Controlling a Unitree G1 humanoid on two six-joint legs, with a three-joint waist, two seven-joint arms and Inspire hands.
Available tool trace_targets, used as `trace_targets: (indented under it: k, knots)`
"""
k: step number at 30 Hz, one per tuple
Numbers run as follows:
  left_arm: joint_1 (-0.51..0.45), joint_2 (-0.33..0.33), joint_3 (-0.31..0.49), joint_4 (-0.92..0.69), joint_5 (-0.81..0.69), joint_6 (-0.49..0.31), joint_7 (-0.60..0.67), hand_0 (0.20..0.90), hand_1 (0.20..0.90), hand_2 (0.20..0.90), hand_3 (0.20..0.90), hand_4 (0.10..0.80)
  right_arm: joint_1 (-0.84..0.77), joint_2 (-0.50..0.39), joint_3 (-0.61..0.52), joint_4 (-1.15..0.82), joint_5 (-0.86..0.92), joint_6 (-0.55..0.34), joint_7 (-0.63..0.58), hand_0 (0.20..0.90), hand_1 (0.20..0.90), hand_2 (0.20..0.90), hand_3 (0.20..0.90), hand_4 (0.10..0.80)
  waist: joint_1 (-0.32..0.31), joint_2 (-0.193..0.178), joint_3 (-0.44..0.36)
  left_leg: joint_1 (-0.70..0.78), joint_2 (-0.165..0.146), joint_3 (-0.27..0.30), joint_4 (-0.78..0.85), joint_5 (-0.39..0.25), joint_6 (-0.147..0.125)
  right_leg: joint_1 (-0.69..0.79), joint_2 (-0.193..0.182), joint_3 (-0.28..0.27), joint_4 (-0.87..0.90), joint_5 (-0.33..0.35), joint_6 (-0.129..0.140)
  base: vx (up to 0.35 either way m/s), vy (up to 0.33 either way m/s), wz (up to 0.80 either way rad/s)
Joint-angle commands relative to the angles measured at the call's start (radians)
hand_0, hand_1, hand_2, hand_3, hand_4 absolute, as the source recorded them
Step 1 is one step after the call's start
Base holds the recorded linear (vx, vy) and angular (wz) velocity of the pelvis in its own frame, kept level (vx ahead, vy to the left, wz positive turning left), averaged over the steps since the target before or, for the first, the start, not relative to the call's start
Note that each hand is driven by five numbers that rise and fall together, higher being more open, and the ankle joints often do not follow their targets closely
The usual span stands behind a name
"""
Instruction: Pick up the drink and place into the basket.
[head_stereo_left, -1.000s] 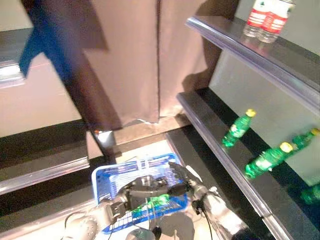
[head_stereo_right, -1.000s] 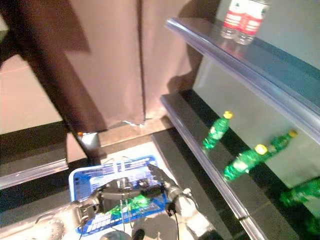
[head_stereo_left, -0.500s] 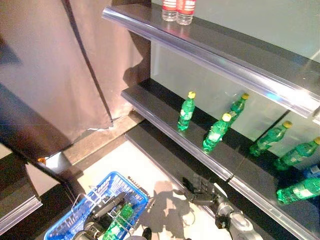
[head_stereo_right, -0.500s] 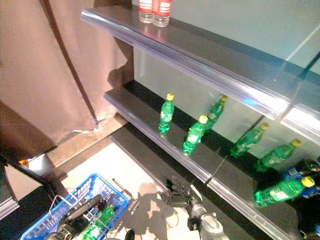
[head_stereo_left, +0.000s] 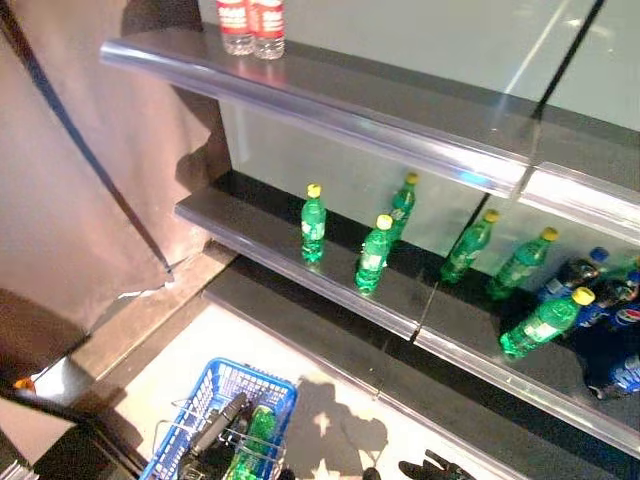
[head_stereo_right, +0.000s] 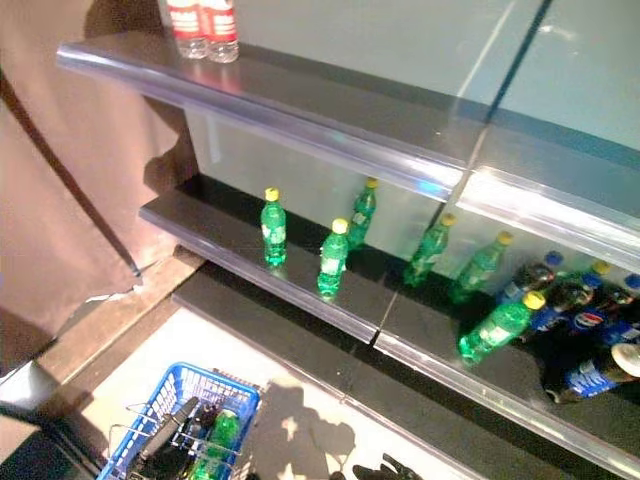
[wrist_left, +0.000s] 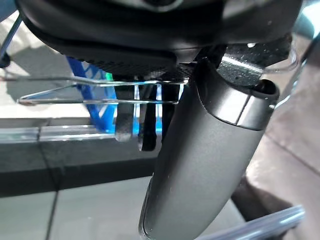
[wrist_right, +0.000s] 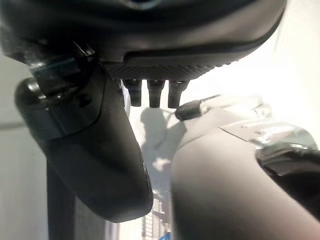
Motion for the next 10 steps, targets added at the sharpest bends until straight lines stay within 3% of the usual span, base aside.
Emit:
trace_targets:
  k: [1, 10]
  knots:
    - [-0.189, -0.023, 0.01, -0.113, -0.106, -0.075, -0.255, 0.3, 0.3, 0.3, 0.2, 0.1, -0.076, -0.09, -0.009, 0.085, -0.017, -0.026, -0.025, 0.9, 0.9, 0.9, 0.9, 0.8, 0.019, 0.063, -0.103, 0.023, -0.002, 0.076, 0.081, -0.168, -0.02, -0.037, 0.085, -0.042, 0.003, -0.035, -0.036, 0.019, -0.018, -0.09]
    - [-0.196, -0.027, 0.024, -0.116, -0.119, -0.08, -0.197, 0.3, 0.3, 0.3, 0.2, 0.1, -0.063, -0.105, -0.002, 0.102, -0.087, -0.017, -0.033, 0.9, 0.9, 0.9, 0.9, 0.8, 0.012, 0.066, -0.113, 0.018, -0.002, 0.064, 0.08, -0.169, -0.02, -0.041, 0.098, -0.029, 0.003, -0.039, -0.044, 0.019, -0.025, -0.11]
